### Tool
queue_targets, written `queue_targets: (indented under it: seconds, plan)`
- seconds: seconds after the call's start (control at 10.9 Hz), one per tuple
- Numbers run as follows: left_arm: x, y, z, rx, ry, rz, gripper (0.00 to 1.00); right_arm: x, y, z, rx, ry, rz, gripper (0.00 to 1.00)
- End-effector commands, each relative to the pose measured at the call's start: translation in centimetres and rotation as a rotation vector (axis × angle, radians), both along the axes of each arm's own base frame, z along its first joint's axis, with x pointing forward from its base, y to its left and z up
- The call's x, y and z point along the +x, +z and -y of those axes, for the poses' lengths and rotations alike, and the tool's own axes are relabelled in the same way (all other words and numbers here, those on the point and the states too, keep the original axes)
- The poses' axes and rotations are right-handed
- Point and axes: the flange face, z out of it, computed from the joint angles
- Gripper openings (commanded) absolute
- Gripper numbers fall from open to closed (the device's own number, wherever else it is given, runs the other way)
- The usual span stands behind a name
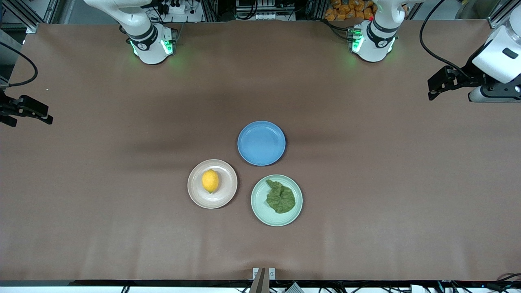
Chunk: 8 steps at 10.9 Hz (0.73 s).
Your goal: Place lemon and lettuce in plates
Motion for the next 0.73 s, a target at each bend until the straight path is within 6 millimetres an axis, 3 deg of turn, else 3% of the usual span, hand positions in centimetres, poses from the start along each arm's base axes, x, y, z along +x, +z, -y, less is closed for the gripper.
queue_targets:
  seconds: [0.0, 0.64]
  plan:
    - [-0.23, 0.36, 0.19, -0.012, -0.008, 0.009, 1.0, 0.18, 0.1, 0.38, 0.019, -0.024, 0.018, 1.0]
    - [-0.25, 0.49, 0.19, -0.012, -0.019, 0.011, 1.0, 0.28, 0.4, 1.04, 0.015, -0.037, 0.015, 1.0]
